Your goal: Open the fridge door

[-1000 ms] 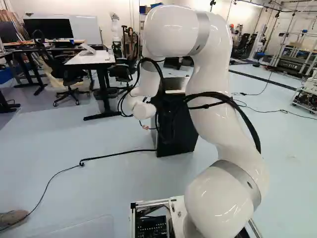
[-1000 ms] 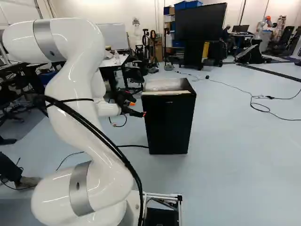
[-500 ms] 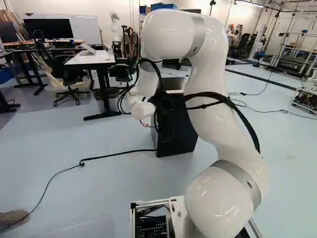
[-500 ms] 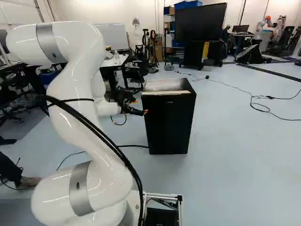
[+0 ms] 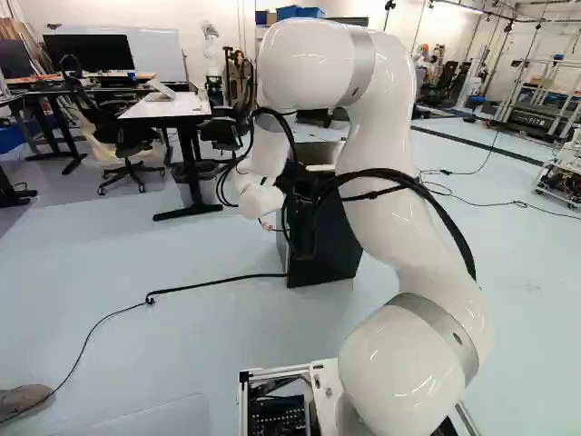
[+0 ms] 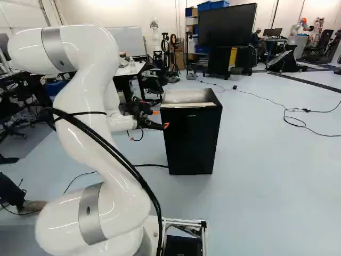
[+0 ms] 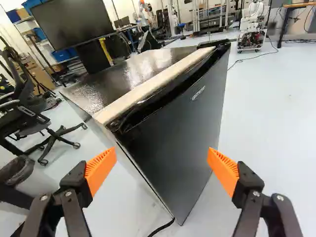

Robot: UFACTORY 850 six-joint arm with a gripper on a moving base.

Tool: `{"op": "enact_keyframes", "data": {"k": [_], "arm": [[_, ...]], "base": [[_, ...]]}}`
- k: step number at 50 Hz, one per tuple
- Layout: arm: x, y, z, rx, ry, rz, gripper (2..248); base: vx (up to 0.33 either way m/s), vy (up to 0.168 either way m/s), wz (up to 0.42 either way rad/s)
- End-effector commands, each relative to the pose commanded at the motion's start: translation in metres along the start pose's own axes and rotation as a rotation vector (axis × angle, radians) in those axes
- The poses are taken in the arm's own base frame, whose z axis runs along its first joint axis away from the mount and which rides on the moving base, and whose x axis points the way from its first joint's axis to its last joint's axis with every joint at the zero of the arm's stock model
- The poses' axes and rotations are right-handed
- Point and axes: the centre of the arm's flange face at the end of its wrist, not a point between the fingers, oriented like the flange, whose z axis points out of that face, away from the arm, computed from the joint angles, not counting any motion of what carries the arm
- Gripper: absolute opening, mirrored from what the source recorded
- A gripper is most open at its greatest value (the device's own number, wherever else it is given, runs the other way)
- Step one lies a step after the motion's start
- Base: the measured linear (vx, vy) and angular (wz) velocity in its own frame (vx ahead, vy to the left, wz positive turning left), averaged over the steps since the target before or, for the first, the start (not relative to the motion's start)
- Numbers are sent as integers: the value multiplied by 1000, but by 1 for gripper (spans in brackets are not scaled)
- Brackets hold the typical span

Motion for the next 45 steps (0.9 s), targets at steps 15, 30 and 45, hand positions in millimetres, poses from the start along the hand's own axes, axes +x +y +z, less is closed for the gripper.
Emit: {"op": "enact_keyframes", "data": {"k": [15,30,45], "arm": [[-4,-9,-2,13,1,3,247],[-5,-18,4,16,6,14,247],[-5,-25,11,14,11,26,247]], "base": [[0,0,0],[0,0,0],[0,0,0]]}}
